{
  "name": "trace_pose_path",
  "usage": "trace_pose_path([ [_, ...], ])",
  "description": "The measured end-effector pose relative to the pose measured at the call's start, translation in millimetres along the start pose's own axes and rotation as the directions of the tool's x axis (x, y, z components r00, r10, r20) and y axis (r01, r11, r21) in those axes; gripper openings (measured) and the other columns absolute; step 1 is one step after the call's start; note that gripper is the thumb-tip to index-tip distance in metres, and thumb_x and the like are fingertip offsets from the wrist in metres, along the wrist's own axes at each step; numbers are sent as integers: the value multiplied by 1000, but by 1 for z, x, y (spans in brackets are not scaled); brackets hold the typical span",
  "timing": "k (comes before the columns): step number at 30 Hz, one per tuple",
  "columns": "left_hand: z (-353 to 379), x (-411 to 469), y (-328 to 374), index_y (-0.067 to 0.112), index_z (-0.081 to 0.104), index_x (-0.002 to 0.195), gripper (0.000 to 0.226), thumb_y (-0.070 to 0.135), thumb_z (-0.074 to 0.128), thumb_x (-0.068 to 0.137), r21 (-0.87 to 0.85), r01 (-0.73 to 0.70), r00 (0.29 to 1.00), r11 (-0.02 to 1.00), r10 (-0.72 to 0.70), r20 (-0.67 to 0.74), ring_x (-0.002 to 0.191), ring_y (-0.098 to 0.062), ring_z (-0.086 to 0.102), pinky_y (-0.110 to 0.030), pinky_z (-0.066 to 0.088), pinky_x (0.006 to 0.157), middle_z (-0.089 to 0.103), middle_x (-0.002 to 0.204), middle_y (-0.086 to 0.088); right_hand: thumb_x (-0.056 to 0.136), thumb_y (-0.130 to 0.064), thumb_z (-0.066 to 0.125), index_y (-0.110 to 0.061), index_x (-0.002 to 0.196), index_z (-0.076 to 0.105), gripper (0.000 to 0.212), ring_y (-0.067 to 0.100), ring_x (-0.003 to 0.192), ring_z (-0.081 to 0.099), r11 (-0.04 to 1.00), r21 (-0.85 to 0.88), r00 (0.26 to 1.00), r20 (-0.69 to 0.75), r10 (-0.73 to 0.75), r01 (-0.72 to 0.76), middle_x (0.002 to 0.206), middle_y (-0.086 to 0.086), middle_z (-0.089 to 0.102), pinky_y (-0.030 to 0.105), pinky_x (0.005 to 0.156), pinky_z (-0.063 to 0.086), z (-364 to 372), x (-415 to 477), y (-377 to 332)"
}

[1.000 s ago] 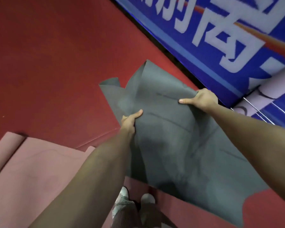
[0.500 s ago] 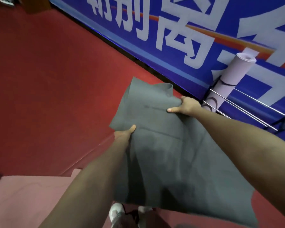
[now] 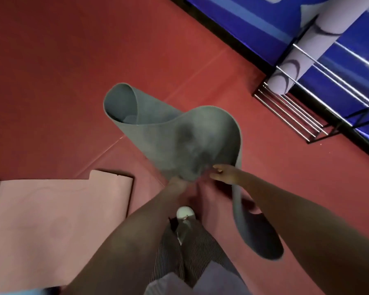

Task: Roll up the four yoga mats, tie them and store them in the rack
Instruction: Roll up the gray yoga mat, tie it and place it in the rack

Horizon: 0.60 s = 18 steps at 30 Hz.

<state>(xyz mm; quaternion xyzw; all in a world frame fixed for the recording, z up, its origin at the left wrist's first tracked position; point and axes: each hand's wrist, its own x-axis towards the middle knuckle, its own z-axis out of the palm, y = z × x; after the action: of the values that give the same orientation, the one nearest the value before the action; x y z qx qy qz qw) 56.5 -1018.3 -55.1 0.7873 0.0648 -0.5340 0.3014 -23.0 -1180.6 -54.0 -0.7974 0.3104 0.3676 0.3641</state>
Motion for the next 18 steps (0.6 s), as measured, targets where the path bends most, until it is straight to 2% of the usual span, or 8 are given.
trace_pose_path([
  [3, 15, 21, -11, -1, 64, 113, 56, 32, 72, 68, -89, -56, 994, 994, 63, 84, 91, -15, 54, -27, 50, 74, 62, 103, -10, 97, -22, 52, -5, 138, 43, 45, 26, 125, 49, 995, 92, 996, -73, 54, -47, 135, 14, 52, 19, 95, 29, 14, 7, 10],
  [6, 31, 39, -22, 3, 64, 108, 41, 25, 75, 75, -239, -2, 989, 971, 37, 141, 101, -21, 56, -26, 49, 78, 63, 106, -9, 97, -24, 51, -4, 135, 46, 43, 24, 115, 53, 973, 198, 980, -135, 148, -119, 132, 17, 54, 27, 97, 35, 29, 18, 22],
  [9, 55, 69, -40, 14, 58, 122, 72, 58, 69, 66, -262, 83, 972, 961, -20, 233, 109, -25, 63, -40, 51, 94, 63, 124, -3, 93, -27, 56, -8, 143, 32, 59, 29, 127, 45, 952, 276, 966, -178, 190, -136, 142, 18, 42, 38, 106, 36, 45, 22, 34],
  [11, 79, 110, -70, 19, 57, 119, 88, 66, 71, 45, -349, 66, 982, 935, 0, 188, 109, -27, 64, -48, 50, 96, 65, 123, -8, 93, -29, 56, -10, 146, 25, 64, 34, 131, 40, 929, 339, 957, -189, 222, -148, 145, 17, 37, 37, 105, 35, 57, 21, 37],
  [13, 79, 99, -66, 20, 54, 116, 86, 62, 78, 44, -430, 29, 996, 902, 10, 89, 108, -26, 63, -47, 48, 99, 65, 118, -8, 94, -26, 55, -9, 146, 26, 62, 33, 127, 43, 899, 401, 957, -146, 250, -174, 141, 15, 40, 31, 99, 36, 74, 24, 40],
  [14, 73, 89, -59, 15, 51, 116, 80, 54, 82, 53, -470, -3, 1000, 882, 11, 15, 106, -25, 63, -46, 48, 98, 65, 115, -9, 95, -26, 55, -9, 145, 28, 60, 31, 119, 49, 883, 424, 959, -95, 266, -203, 135, 14, 45, 29, 96, 38, 82, 26, 41],
  [16, 63, 92, -59, 3, 52, 118, 77, 44, 83, 61, -468, -6, 997, 883, -34, -76, 103, -27, 64, -43, 50, 96, 65, 112, -13, 95, -25, 55, -8, 135, 39, 47, 19, 79, 56, 858, 442, 956, -3, 292, -261, 107, 13, 56, 13, 71, 41, 101, 36, 45],
  [18, 58, 120, -74, 12, 56, 116, 94, 60, 77, 38, -395, 1, 994, 919, -45, -103, 105, -32, 63, -45, 51, 94, 66, 112, -12, 96, -24, 54, -8, 131, 43, 40, 11, 62, 47, 869, 420, 959, 9, 283, -260, 99, 15, 60, 13, 54, 36, 120, 47, 47],
])
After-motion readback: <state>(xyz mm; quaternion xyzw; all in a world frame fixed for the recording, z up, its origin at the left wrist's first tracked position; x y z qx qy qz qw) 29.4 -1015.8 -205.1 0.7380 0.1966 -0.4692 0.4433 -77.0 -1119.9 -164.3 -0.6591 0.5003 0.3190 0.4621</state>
